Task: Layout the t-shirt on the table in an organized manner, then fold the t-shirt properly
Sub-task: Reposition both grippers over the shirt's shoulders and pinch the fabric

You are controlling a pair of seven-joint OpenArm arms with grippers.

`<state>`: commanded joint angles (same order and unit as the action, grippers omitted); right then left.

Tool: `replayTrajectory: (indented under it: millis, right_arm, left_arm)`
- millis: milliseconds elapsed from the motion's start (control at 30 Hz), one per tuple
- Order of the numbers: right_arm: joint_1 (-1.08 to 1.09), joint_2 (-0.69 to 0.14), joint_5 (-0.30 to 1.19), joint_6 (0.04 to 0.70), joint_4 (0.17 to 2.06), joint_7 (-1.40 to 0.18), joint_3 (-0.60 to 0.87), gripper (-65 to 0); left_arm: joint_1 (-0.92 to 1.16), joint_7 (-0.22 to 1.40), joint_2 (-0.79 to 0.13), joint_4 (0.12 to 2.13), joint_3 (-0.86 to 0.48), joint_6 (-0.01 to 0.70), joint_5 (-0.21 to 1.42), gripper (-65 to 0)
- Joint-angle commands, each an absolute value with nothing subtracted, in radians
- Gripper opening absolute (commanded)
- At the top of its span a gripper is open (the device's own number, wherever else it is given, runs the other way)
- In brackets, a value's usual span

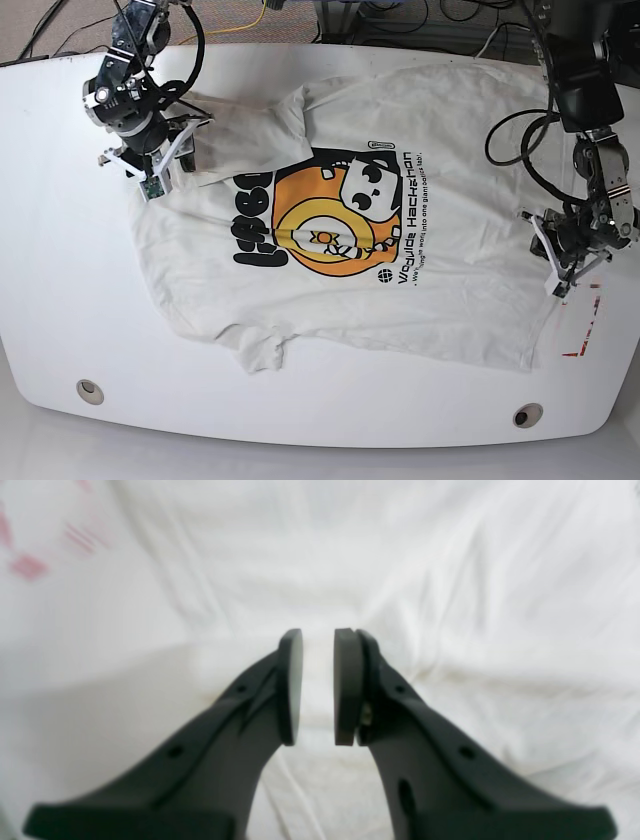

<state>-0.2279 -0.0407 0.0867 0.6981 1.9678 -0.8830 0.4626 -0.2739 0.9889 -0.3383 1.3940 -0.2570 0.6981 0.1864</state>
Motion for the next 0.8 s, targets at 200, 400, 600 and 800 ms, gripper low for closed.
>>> replayTrajectory:
  millis: [200, 400, 600, 800]
  right_arm:
    - [-0.22, -0.031, 0.087, 0.698, 1.969, -0.883, 0.463, -24.9]
    - [-0.219, -0.018, 0.087, 0.698, 1.951, -0.883, 0.463, -4.9]
    - [-0.219, -0.013, 0.088, 0.698, 1.888, -0.883, 0.46, -7.6]
    - [-0.229, -0.013, 0.088, 0.698, 1.883, -0.883, 0.395, -14.9]
  left_arm:
    - [-0.228, 1.041, -0.32, 1.523, -0.257, 0.698, 0.186, -54.7]
    - [-0.163, 1.049, -0.309, 1.609, -0.26, 0.698, 0.188, -54.7]
    - [-0.096, 1.061, -0.277, 1.681, -0.302, 0.698, 0.188, -51.1]
    - [-0.048, 1.063, -0.265, 1.741, -0.349, 0.698, 0.188, -34.6]
